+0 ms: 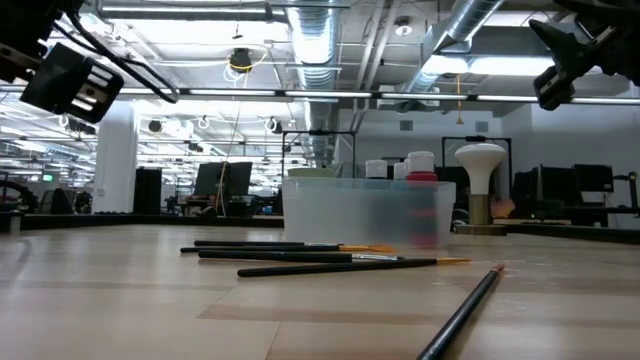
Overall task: Pick & Place Paint Supplies
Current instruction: Put the red paint bottle into the transparent bin
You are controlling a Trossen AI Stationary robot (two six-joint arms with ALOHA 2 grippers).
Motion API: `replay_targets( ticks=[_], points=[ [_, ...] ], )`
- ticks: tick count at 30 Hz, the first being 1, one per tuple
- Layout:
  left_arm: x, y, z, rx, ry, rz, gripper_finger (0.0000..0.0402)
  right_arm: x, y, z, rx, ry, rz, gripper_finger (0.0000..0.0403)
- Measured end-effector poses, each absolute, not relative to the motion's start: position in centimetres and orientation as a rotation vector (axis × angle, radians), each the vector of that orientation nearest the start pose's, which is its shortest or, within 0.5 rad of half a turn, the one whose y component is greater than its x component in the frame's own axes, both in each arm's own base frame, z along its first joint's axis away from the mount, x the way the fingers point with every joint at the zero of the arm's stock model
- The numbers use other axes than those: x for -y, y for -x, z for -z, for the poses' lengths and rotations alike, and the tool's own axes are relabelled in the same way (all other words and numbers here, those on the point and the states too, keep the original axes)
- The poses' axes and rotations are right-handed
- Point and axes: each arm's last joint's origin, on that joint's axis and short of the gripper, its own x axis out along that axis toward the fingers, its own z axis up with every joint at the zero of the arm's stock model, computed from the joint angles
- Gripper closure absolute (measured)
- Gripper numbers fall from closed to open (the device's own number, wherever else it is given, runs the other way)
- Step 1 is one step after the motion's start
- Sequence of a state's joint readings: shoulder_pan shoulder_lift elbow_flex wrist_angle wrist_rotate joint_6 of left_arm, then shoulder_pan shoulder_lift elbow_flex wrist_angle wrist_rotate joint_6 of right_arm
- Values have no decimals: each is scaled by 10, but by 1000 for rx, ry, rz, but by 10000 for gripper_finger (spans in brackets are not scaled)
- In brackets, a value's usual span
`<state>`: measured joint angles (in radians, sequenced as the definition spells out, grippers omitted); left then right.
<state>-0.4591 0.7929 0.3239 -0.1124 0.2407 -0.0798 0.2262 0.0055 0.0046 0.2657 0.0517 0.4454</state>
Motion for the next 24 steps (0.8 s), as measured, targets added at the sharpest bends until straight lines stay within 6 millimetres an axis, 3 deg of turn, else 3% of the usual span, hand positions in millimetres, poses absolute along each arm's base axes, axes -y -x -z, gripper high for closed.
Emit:
replay_targets(
  ticks=[10, 16, 24],
  points=[
    [76, -136, -162, -571, -28, 690, 167, -20, -92, -190, 221, -479, -229, 281],
    [76, -137, -160, -535, -27, 695, 172, -20, -92, -190, 221, -479, -229, 281],
    [81, -145, -151, -548, -74, 736, 171, -20, -92, -190, 221, -478, -229, 281]
  ],
)
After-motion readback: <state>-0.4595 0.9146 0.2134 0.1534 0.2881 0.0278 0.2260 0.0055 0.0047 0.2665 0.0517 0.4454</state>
